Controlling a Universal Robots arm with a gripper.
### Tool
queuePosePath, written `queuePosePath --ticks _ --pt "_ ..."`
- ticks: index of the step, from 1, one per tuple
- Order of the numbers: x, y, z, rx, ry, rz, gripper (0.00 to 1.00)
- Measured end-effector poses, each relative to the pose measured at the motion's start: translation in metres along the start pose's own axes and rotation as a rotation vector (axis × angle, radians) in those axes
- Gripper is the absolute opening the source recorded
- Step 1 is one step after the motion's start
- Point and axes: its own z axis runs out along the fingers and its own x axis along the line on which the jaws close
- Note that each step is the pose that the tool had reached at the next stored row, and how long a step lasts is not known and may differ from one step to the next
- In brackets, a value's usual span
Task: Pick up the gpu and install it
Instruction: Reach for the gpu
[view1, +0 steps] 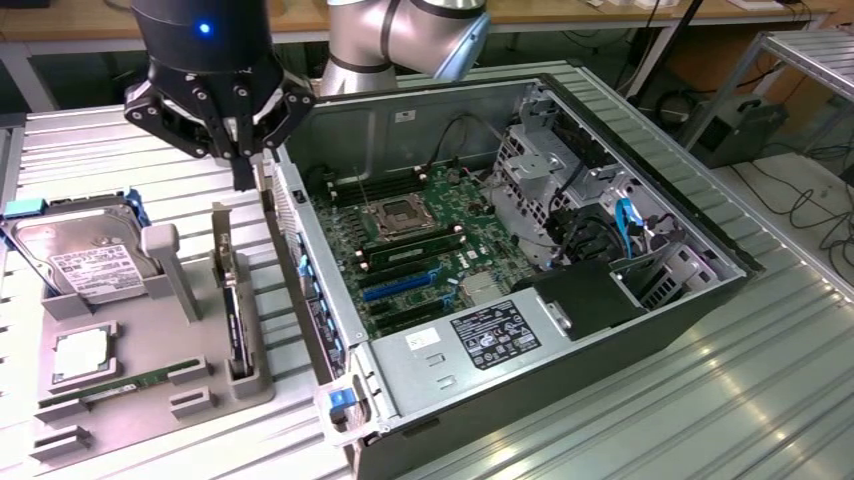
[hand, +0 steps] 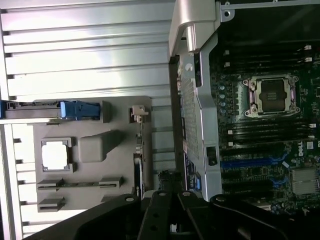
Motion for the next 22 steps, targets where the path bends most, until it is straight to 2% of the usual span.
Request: queuePosePath --ticks 13,22 --pt "-0.001 -0.0123 -0.0005 0.0000 0.0000 0.000 0.11" --pt "-0.002 -0.0256 -0.0011 0.0000 0.0000 0.000 0.11"
